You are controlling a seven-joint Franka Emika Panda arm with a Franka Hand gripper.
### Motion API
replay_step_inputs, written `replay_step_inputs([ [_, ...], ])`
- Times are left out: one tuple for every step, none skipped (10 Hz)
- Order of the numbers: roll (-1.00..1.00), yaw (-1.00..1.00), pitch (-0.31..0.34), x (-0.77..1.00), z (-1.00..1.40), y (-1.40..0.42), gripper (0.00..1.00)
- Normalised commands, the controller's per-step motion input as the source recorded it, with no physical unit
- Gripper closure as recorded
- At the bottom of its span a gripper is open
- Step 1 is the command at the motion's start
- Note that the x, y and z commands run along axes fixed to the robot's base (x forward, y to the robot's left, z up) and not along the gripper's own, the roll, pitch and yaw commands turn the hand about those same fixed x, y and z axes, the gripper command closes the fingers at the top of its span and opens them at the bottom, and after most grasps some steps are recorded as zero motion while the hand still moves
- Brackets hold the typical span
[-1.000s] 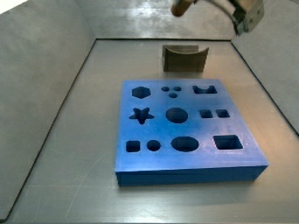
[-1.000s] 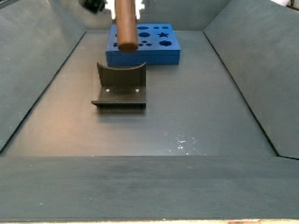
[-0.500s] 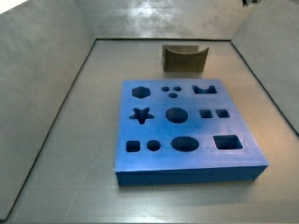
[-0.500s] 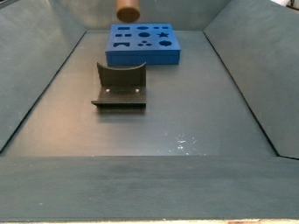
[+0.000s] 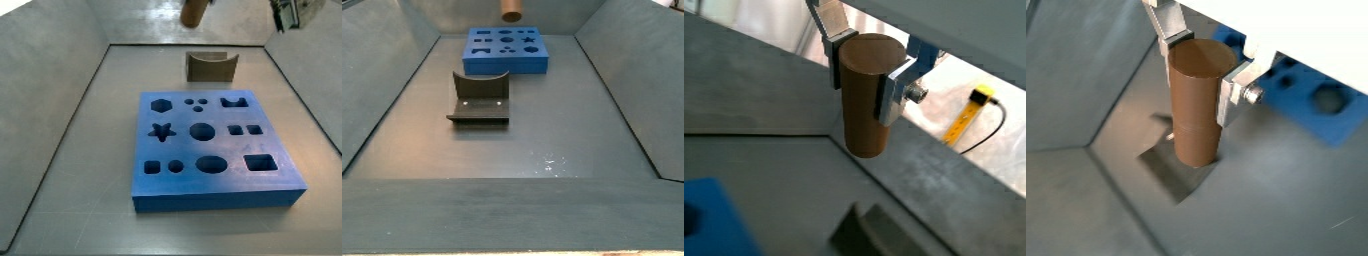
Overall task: Pick up the round object. Move up. Place the round object on the fixture. Regrasp the round object. Move to above the board. Insert the round object.
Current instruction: Move to above the board.
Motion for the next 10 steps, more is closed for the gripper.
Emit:
replay_step_inputs([
  [-1.00, -0.13, -0.028, -0.52, -0.17, -1.00, 1.00],
  [-1.00, -0.13, -0.025, -0.45, -0.13, -0.83, 1.00],
  [-1.00, -0.12, -0.018, -0.27, -0.07, -0.43, 1.00],
  [-1.00, -0.11, -0.012, -0.17, -0.03, -0.20, 1.00],
  [-1.00, -0.11, -0.010, -0.12, -0.01, -0.09, 1.00],
  [-1.00, -0.11, -0.009, -0.10, 0.01, -0.03, 1.00],
  [-1.00, -0.10, -0.006, -0.08, 0.01, 0.00, 1.00],
  [-1.00, -0.10, -0.003, -0.07, 0.01, 0.02, 1.00],
  [-1.00, -0.09, 0.002, -0.06, 0.01, 0.03, 1.00],
  [-1.00, -0.09, 0.001, -0.05, 0.01, 0.03, 1.00],
])
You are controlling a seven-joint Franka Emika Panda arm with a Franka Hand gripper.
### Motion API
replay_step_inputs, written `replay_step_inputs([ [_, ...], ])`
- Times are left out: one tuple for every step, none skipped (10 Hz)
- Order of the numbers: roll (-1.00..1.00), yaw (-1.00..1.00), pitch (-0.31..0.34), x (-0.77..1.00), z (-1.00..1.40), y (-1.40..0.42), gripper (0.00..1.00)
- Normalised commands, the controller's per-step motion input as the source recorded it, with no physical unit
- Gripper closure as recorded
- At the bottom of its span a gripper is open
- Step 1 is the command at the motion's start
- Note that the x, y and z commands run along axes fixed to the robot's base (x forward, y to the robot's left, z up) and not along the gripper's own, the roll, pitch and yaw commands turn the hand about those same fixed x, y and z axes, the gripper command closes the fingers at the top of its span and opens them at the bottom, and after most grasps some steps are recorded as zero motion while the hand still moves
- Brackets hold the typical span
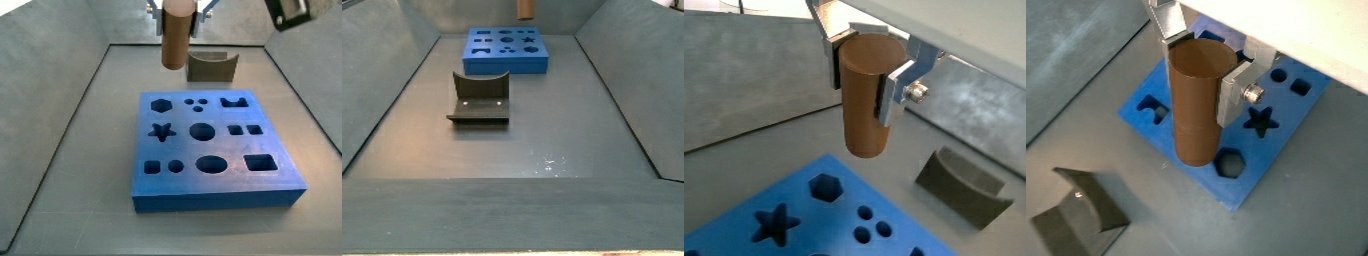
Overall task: Pick up the round object. Move up. Place the round object on the fixture. Regrasp the round object. Move to above the board. Insert the round object.
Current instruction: Move to above the board.
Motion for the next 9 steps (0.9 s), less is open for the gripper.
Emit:
replay_step_inputs([
  [-1.00, -0.08, 0.001, -0.05, 0.02, 0.04, 1.00],
  [-1.00, -0.07, -0.002, -0.05, 0.02, 0.04, 1.00],
  [-1.00, -0.06, -0.003, -0.05, 0.02, 0.04, 1.00],
  [-1.00, -0.06, -0.008, -0.05, 0.02, 0.04, 1.00],
  [-1.00, -0.05, -0.018, -0.05, 0.01, 0.04, 1.00],
  [-1.00, -0.04, -0.022, -0.05, 0.02, 0.04, 1.00],
  [-1.00, -0.03, -0.038, -0.05, 0.01, 0.04, 1.00],
  [-0.76, -0.01, -0.048, -0.05, 0.01, 0.04, 1.00],
  [-0.55, -0.01, -0.055, -0.06, 0.01, 0.04, 1.00],
])
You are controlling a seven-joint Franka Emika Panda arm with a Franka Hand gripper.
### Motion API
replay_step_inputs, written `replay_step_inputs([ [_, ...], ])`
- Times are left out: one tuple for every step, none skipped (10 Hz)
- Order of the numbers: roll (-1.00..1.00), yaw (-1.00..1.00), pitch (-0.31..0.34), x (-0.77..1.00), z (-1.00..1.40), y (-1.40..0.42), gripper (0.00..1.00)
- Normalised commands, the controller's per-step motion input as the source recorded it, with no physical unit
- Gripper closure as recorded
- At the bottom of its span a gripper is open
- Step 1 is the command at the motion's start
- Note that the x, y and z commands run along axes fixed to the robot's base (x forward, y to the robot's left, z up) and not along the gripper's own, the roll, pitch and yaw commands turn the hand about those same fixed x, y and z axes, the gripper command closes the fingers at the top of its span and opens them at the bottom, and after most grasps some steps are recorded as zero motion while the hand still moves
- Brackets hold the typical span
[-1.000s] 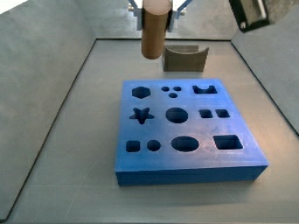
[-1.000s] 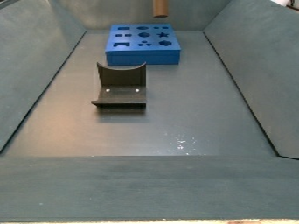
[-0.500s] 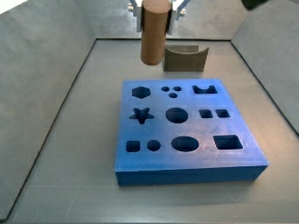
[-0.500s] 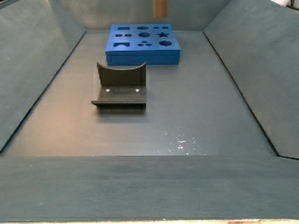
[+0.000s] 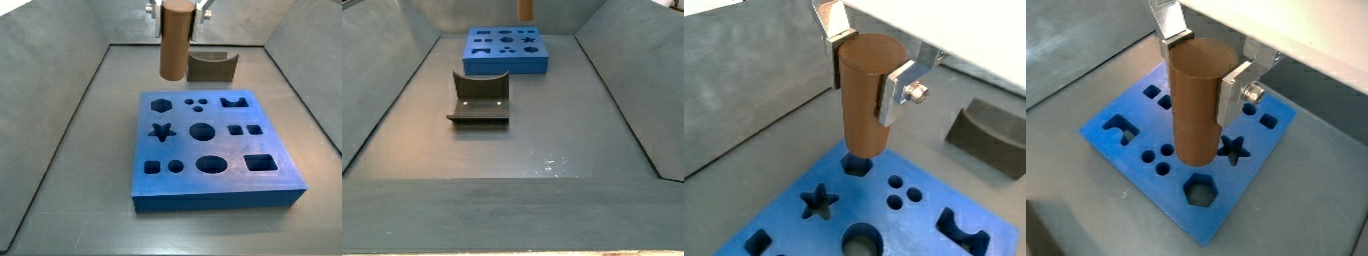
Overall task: Pick up the round object. Move up. Place the round object on the fixture. Regrasp the round object. Move to above the board. Insert the round object.
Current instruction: Move to above the board, then insert the round object.
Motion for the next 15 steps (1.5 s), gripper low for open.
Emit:
replay_step_inputs([
  [-0.39, -0.01, -0.061, -0.05, 0.01, 0.03, 1.00],
  [0.00, 0.00, -0.014, 0.00, 0.00, 0.00, 1.00],
  [0.00, 0.00, 0.000, 0.00, 0.00, -0.02, 1.00],
  [-0.26, 0.00, 0.134, 0.11, 0.00, -0.11, 1.00],
  [-1.00, -0.10, 0.329, 0.28, 0.16, 0.00, 1.00],
  [-0.26, 0.00, 0.286, 0.13, 0.00, 0.00, 1.00],
  [-0.03, 0.00, 0.000, 0.00, 0.00, 0.00, 1.00],
  [-1.00, -0.15, 0.351, 0.20, 0.08, -0.04, 1.00],
  [-1.00, -0.15, 0.263, 0.23, 0.16, -0.13, 1.00],
  [-1.00, -0.02, 0.214, 0.19, 0.00, -0.08, 1.00],
  [-0.03, 0.00, 0.000, 0.00, 0.00, 0.00, 1.00],
  [0.00, 0.00, 0.000, 0.09, 0.00, 0.00, 1.00],
  [0.00, 0.00, 0.000, 0.67, -0.03, -0.20, 1.00],
  [0.09, 0.05, 0.000, 0.89, 0.00, -0.31, 1.00],
  [0.09, 0.04, -0.143, 1.00, 0.00, -0.30, 1.00],
])
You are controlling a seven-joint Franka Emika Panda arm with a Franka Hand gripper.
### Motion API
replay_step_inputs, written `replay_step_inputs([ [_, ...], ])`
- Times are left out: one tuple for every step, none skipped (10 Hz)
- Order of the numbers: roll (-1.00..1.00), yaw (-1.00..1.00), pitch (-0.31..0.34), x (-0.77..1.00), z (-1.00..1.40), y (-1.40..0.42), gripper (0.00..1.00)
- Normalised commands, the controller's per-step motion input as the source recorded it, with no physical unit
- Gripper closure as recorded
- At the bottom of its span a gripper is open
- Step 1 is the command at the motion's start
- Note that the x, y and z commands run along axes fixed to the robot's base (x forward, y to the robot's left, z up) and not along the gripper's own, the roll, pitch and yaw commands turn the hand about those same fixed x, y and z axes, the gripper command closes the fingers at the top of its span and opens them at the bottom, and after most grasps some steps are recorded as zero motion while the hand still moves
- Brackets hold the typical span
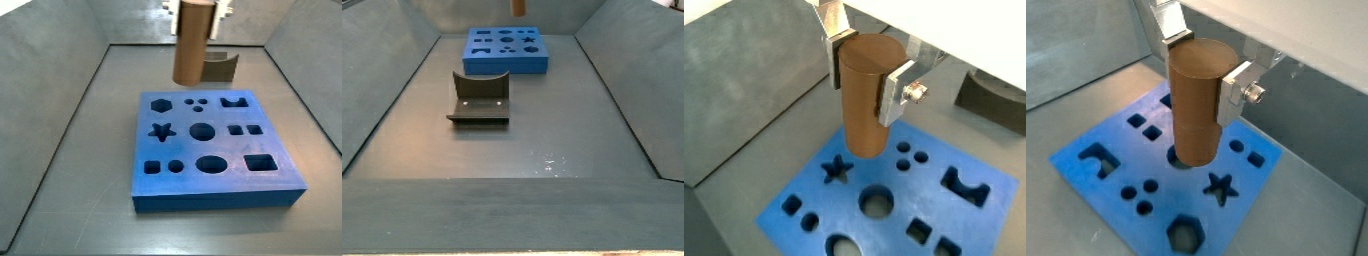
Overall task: Pick up the round object. Move up. Place the round object on the fixture. Regrasp the round object. Move to above the board. Insert the round object.
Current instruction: Insert the round object.
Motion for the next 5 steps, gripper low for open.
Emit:
replay_step_inputs([
  [0.10, 0.03, -0.160, 1.00, 0.00, -0.29, 1.00],
  [0.13, 0.01, -0.289, 0.89, -0.01, -0.23, 1.00],
  [0.17, 0.00, -0.363, 0.78, -0.09, -0.20, 1.00],
  [0.23, 0.00, -0.311, 0.73, -0.13, -0.25, 1.00],
  [0.03, 0.00, 0.106, 0.01, 0.01, -0.03, 1.00],
])
